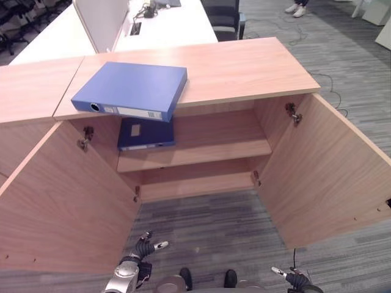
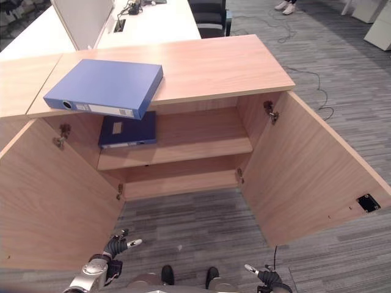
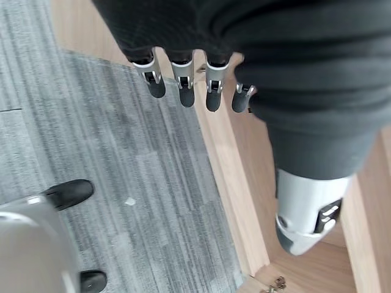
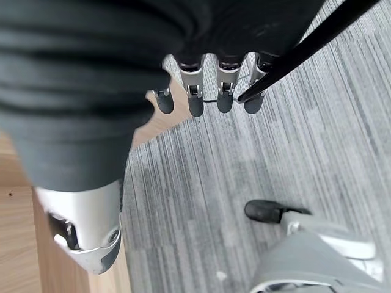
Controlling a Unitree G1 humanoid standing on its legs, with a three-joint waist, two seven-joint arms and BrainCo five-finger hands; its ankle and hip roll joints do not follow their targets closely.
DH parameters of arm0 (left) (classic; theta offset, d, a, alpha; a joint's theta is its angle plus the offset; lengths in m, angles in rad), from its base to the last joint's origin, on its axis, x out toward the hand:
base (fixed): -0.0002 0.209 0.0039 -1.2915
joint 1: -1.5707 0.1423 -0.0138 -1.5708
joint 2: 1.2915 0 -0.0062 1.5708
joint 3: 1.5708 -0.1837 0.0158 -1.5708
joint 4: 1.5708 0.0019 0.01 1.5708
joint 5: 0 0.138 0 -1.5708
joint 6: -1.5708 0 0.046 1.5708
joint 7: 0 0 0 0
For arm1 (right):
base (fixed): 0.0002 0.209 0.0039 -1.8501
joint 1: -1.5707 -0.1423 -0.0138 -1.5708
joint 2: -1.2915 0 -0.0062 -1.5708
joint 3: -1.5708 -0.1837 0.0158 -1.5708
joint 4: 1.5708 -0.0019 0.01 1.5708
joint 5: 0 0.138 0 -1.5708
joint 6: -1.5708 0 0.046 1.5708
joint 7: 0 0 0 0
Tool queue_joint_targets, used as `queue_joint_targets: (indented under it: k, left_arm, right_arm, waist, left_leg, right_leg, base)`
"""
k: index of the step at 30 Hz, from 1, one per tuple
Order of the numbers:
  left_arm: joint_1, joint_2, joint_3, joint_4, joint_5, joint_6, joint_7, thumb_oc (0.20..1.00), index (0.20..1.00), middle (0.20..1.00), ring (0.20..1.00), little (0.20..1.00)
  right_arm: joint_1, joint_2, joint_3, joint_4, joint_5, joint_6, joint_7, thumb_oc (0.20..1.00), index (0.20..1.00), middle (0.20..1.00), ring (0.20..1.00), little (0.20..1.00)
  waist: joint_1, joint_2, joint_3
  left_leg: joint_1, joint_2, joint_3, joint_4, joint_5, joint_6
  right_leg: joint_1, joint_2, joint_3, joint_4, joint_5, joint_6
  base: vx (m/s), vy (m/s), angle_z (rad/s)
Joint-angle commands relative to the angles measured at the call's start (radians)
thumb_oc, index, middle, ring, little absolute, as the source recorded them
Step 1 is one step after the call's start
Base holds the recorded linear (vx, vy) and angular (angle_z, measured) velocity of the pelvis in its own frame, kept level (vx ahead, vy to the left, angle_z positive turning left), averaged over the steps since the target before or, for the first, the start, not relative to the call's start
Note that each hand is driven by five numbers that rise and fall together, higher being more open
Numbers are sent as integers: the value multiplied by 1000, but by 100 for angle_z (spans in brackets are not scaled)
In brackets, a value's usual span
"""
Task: Put the empty folder in the office cabinet
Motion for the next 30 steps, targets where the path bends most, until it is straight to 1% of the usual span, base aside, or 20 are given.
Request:
queue_joint_targets:
  k: [1,2,3,4,6,7,9,10,11,12,13,16,17,18,19,20,23,25,28,30]
  left_arm:
    - [-43,-2,20,-12,-35,-41,14,1000,1000,1000,1000,1000]
    - [-41,-1,22,-11,-36,-38,13,1000,1000,1000,1000,1000]
    - [-41,-1,22,-11,-36,-38,13,1000,1000,1000,1000,1000]
    - [-42,-1,24,-2,-34,-39,19,1000,1000,1000,1000,1000]
    - [-42,-1,24,2,-35,-38,21,1000,1000,1000,1000,1000]
    - [-48,-3,26,16,-33,-42,24,1000,1000,1000,1000,1000]
    - [-50,-2,27,21,-31,-42,25,1000,1000,1000,1000,1000]
    - [-49,-2,35,38,-29,-40,23,1000,1000,1000,1000,1000]
    - [-49,-2,35,38,-29,-40,23,1000,1000,1000,1000,1000]
    - [-44,1,38,53,-23,-42,24,1000,1000,1000,1000,1000]
    - [-44,2,38,53,-23,-42,24,1000,1000,1000,1000,1000]
    - [-42,16,42,79,-16,-42,19,1000,1000,1000,1000,1000]
    - [-45,24,42,79,-16,-41,17,1000,1000,1000,1000,1000]
    - [-49,43,38,70,-7,-41,13,1000,1000,1000,1000,1000]
    - [-55,53,35,61,-2,-41,10,1000,1000,1000,1000,1000]
    - [-55,53,35,61,-2,-40,10,1000,1000,1000,1000,1000]
    - [-70,75,31,41,7,-36,8,1000,1000,1000,1000,1000]
    - [-78,82,35,32,-2,-36,15,1000,1000,1000,1000,1000]
    - [-89,88,35,19,-11,-36,18,1000,1000,1000,1000,1000]
    - [-91,90,39,18,-11,-35,19,1000,1000,1000,1000,1000]
  right_arm:
    - [-10,-22,-4,8,-4,-15,-7,1000,1000,1000,1000,1000]
    - [-9,-26,-11,6,-1,-11,-6,1000,1000,1000,1000,1000]
    - [-9,-26,-11,6,-1,-11,-6,1000,1000,1000,1000,1000]
    - [-13,-29,-15,1,3,-10,-9,1000,1000,1000,1000,1000]
    - [-13,-29,-12,-2,3,-11,-8,1000,1000,1000,1000,1000]
    - [-16,-30,-5,-5,-5,-11,-9,1000,1000,1000,1000,1000]
    - [-20,-32,-1,-7,-9,-10,-10,1000,1000,1000,1000,1000]
    - [-28,-29,4,-7,-16,-7,-8,1000,1000,1000,1000,1000]
    - [-28,-29,4,-6,-16,-7,-8,1000,1000,1000,1000,1000]
    - [-27,-21,6,-4,-25,-6,-4,1000,1000,1000,1000,1000]
    - [-27,-21,6,-4,-25,-6,-4,1000,1000,1000,1000,1000]
    - [-47,-1,20,1,-36,-2,-1,1000,1000,1000,1000,1000]
    - [-54,6,24,1,-33,-2,1,1000,1000,1000,1000,1000]
    - [-67,20,31,-7,-29,-3,3,1000,1000,1000,1000,1000]
    - [-73,24,34,-10,-28,-4,5,1000,1000,1000,1000,1000]
    - [-74,25,34,-10,-28,-4,5,1000,1000,1000,1000,1000]
    - [-94,37,45,-14,-33,-2,7,1000,1000,1000,1000,1000]
    - [-107,42,49,-22,-27,-2,7,1000,1000,1000,1000,1000]
    - [-113,52,52,-31,-18,-6,9,1000,1000,1000,1000,1000]
    - [-107,55,49,-33,-18,-4,8,1000,1000,1000,1000,1000]
  waist:
    - [-14,-11,-11]
    - [-15,-11,-18]
    - [-15,-11,-17]
    - [-6,-8,-21]
    - [-2,-4,-22]
    - [7,1,-21]
    - [10,0,-20]
    - [24,1,-32]
    - [26,1,-32]
    - [33,4,-42]
    - [33,3,-42]
    - [54,-16,-53]
    - [58,-24,-52]
    - [66,-39,-49]
    - [68,-43,-45]
    - [69,-45,-46]
    - [69,-52,-35]
    - [59,-48,-21]
    - [47,-17,-6]
    - [42,-13,-7]
  left_leg:
    - [-55,111,-57,26,11,-78]
    - [-46,145,-43,-29,34,-78]
    - [-45,145,-43,-29,35,-78]
    - [-78,171,-49,-112,84,-84]
    - [-78,176,-54,-159,99,-87]
    - [-102,185,-48,-216,122,-98]
    - [-122,188,-34,-221,125,-101]
    - [-151,194,-2,-219,136,-102]
    - [-150,194,-1,-219,135,-102]
    - [-146,190,-15,-211,160,-101]
    - [-145,189,-15,-211,160,-101]
    - [-160,165,-25,-161,137,-79]
    - [-160,159,-22,-145,125,-70]
    - [-166,141,-15,-110,92,-44]
    - [-165,132,-13,-101,77,-31]
    - [-167,131,-11,-99,76,-30]
    - [-149,102,-2,-90,40,7]
    - [-126,89,12,-103,33,26]
    - [-95,86,11,-127,20,49]
    - [-61,76,14,-144,6,51]
  right_leg:
    - [71,-22,4,20,-103,76]
    - [70,-28,-1,21,-104,85]
    - [70,-28,-1,21,-104,85]
    - [72,-31,3,20,-112,97]
    - [71,-30,8,22,-119,101]
    - [86,-38,16,16,-137,110]
    - [93,-44,16,13,-142,113]
    - [113,-60,24,8,-155,128]
    - [113,-61,26,8,-155,128]
    - [121,-68,34,12,-157,139]
    - [121,-69,34,12,-157,140]
    - [109,-113,65,74,-168,160]
    - [91,-124,80,105,-171,162]
    - [57,-144,94,164,-167,177]
    - [40,-150,96,194,-156,184]
    - [36,-152,98,197,-158,185]
    - [-40,-168,115,309,-85,210]
    - [-89,-179,113,389,17,224]
    - [-151,-164,108,503,32,228]
    - [-164,-187,82,495,36,227]
  base:
    - [84,145,-3]
    - [74,141,-1]
    - [156,198,13]
    - [155,162,21]
    - [148,151,27]
    - [100,95,15]
    - [205,222,-3]
    - [253,285,-15]
    - [336,354,-32]
    - [141,134,-35]
    - [210,225,-13]
    - [189,226,-3]
    - [149,257,-26]
    - [148,297,-18]
    - [109,240,-13]
    - [66,171,-11]
    - [52,188,-3]
    - [40,214,-17]
    - [59,197,-14]
    - [131,86,0]
